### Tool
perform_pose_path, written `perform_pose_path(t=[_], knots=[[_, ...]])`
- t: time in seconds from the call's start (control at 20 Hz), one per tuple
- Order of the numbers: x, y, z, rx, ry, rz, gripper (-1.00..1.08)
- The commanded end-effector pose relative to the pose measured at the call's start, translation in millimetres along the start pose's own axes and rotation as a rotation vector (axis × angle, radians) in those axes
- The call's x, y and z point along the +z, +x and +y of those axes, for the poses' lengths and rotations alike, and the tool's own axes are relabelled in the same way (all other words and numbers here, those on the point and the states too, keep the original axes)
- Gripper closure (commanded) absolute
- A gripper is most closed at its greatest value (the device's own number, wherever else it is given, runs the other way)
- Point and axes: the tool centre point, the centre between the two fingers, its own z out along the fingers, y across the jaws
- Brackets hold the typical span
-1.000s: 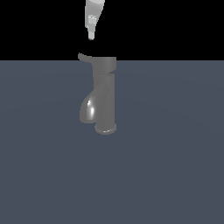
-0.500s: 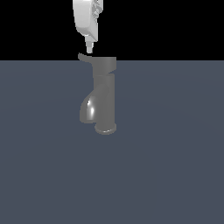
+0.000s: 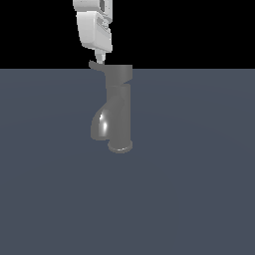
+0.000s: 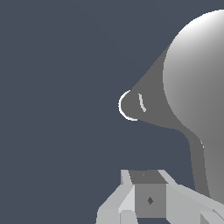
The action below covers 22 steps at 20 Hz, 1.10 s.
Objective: Turn on the faucet by rotating a designated handle.
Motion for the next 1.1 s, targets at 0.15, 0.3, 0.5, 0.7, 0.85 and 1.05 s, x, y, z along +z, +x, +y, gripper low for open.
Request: perform_pose_path(t=[0.15, 0.3, 0.5, 0.7, 0.85, 1.05], knots=[[2, -1, -2, 0.016, 0.005, 0.006, 1.08], [2, -1, -2, 0.014, 0.004, 0.006, 1.08], [2, -4, 7, 0.014, 0.004, 0.006, 1.08], [2, -7, 17, 0.014, 0.004, 0.006, 1.08], [2, -9, 24, 0.014, 0.004, 0.006, 1.08], [2, -12, 34, 0.015, 0.004, 0.006, 1.08]])
